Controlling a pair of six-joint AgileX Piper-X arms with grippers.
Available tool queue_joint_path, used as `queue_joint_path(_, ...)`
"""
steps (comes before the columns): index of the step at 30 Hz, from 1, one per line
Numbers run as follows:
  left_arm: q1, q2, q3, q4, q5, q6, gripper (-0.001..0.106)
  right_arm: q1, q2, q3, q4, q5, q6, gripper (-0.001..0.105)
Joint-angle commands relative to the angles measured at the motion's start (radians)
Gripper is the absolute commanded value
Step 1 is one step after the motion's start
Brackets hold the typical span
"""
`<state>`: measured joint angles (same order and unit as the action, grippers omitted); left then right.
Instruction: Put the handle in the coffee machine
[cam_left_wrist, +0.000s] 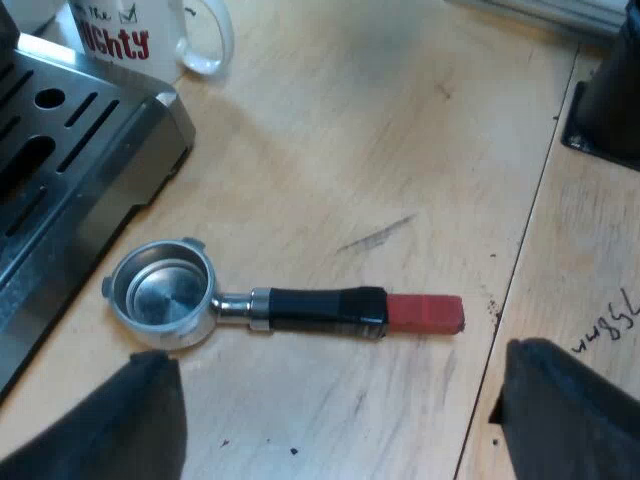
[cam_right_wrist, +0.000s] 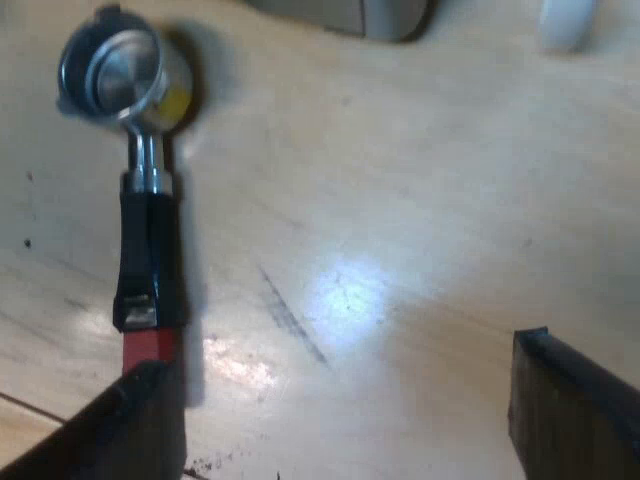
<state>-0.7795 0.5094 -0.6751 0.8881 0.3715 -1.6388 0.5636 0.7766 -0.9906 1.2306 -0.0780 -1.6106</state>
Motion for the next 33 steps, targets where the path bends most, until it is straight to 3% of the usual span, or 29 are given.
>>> queue_joint_path(1,-0.006,0.010,-0.007,-0.013,0.002,0.006,0.067,0.068,0.041,-0.011,0.001,0.046,0.042,0.069)
queue_joint_path(6,-0.006,0.021,-0.007,-0.013,0.010,0.006,0.067,0.171,0.119,-0.011,0.001,0.084,0.111,0.069)
queue_joint_path(14,-0.006,0.021,0.003,0.009,0.096,0.026,0.067,0.263,0.226,-0.011,0.001,0.089,0.240,0.069)
queue_joint_path(18,-0.006,0.021,0.018,0.020,0.118,0.053,0.067,0.292,0.265,-0.011,0.001,0.104,0.247,0.069)
queue_joint_path(23,-0.006,0.021,0.055,0.028,0.225,0.069,0.067,0.323,0.325,-0.011,0.001,0.103,0.252,0.069)
queue_joint_path(33,-0.036,0.021,0.067,0.028,0.204,0.104,0.067,0.395,0.400,0.033,-0.072,0.099,0.363,0.069)
